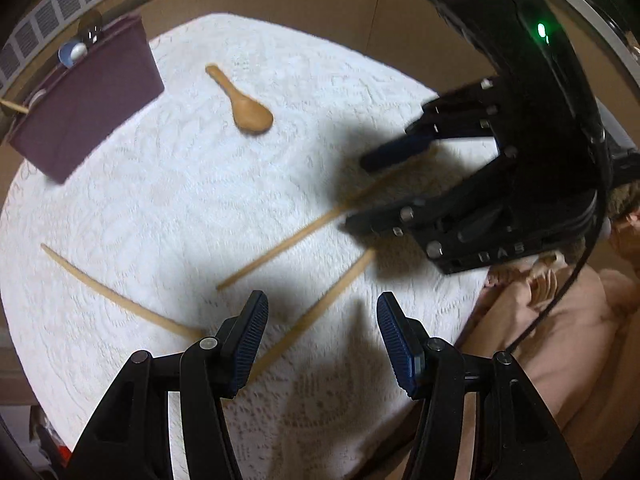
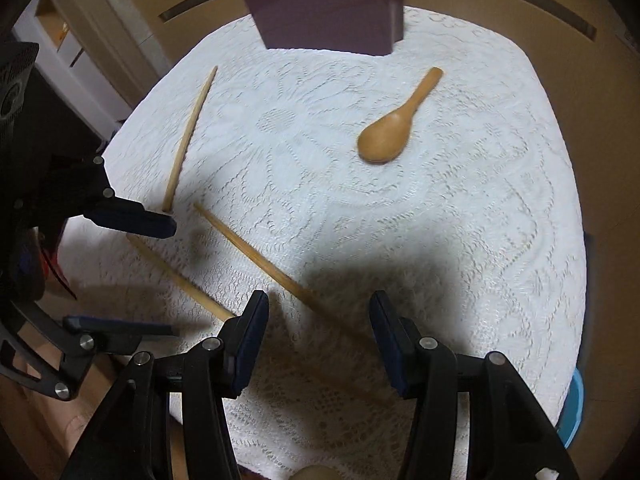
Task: Organize utensils
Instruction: 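Move both grippers back over the remaining utensils on the table, then grasp a wooden chopstick with the right gripper and lift it upright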
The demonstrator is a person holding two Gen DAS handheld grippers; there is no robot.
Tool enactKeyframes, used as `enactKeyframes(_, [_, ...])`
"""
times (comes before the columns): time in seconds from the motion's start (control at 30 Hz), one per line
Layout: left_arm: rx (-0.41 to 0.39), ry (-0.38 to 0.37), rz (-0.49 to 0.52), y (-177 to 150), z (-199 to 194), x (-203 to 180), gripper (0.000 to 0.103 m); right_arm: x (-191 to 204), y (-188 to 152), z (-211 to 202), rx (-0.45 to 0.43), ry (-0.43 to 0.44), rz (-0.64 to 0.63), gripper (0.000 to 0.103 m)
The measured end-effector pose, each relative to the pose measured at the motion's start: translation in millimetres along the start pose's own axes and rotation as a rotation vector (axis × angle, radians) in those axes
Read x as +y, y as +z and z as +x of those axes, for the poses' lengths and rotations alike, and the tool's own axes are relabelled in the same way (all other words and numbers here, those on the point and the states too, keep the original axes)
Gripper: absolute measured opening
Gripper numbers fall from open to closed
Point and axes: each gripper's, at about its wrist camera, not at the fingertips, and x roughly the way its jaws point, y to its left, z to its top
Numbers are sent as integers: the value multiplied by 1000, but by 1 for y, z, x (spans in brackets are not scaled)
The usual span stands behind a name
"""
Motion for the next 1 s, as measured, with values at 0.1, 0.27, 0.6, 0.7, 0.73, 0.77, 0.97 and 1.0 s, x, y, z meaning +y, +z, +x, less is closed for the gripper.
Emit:
enactKeyframes(0.1, [11,-5,-27,-6,5,3,58,8,5,3,-5,-17,-33,50])
enactKeyframes(0.27, [3,-12,-55,-11,5,5,58,23,12,9,7,-88,-122,19])
enactKeyframes(0.6, [7,-7,-106,0,9,19,58,-25,45,-18,-115,-56,44,8])
enactKeyframes(0.7, [9,-11,-145,5,12,28,58,-34,52,-21,-133,-57,64,8])
enactKeyframes(0.73, [10,-9,-155,5,13,31,58,-32,53,-20,-123,-32,56,9])
enactKeyframes(0.77, [14,-2,-166,6,13,35,58,-29,52,-18,-112,-6,43,9])
enactKeyframes(0.97, [27,40,-216,3,12,52,58,17,43,15,-36,47,-80,10])
enactKeyframes(1.0, [25,44,-226,2,11,55,59,19,43,19,-30,45,-83,10])
